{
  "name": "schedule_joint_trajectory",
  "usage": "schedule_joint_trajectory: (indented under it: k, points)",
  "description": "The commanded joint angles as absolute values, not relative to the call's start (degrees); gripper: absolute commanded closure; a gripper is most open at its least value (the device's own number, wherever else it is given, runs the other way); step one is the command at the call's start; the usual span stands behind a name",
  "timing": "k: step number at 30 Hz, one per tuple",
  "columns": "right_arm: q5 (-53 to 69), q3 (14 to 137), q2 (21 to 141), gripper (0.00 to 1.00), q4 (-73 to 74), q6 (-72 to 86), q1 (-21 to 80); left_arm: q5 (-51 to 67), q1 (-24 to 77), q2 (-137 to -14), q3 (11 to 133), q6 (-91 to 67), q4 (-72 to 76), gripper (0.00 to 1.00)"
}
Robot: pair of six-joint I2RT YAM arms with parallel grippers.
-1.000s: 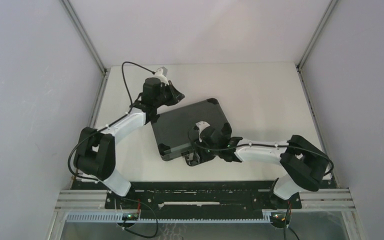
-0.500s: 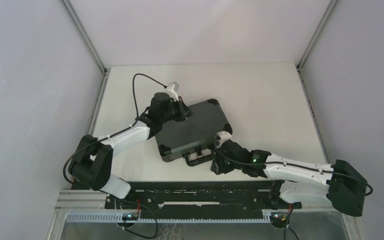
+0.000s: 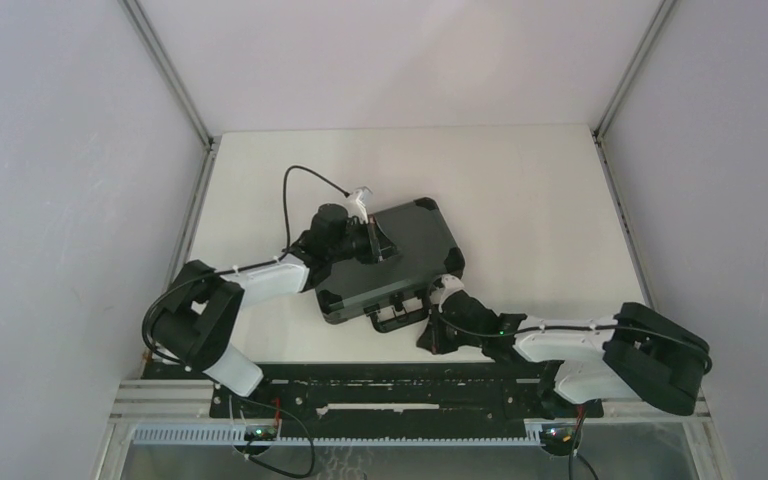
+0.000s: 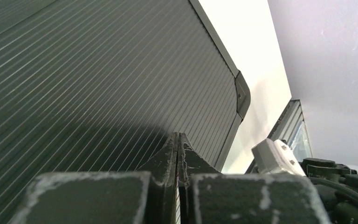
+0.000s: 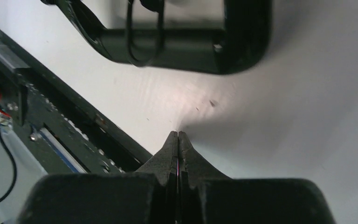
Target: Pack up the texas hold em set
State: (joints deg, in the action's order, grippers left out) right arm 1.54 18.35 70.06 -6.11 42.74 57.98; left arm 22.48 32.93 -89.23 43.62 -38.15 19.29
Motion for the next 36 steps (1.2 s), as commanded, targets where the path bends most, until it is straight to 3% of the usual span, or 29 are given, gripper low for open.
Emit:
schedule_joint_trajectory:
  k: [1,19,36]
  points:
    - [5.2,18.2,75.1,1.0,-19.7,43.2,56.4,25.4,32.9,-91.7,40.0,-40.0,20.5,1.0]
    - [-0.1,18.3,85.9,1.0,-43.7,39.2,55.6,24.5,32.4,-91.3,34.3,-39.8,19.5,1.0]
    - [-3.0,25.2,81.3,1.0,-36.4,30.4,52.7,24.6,32.3,-90.8,33.8,-39.2,19.7,1.0]
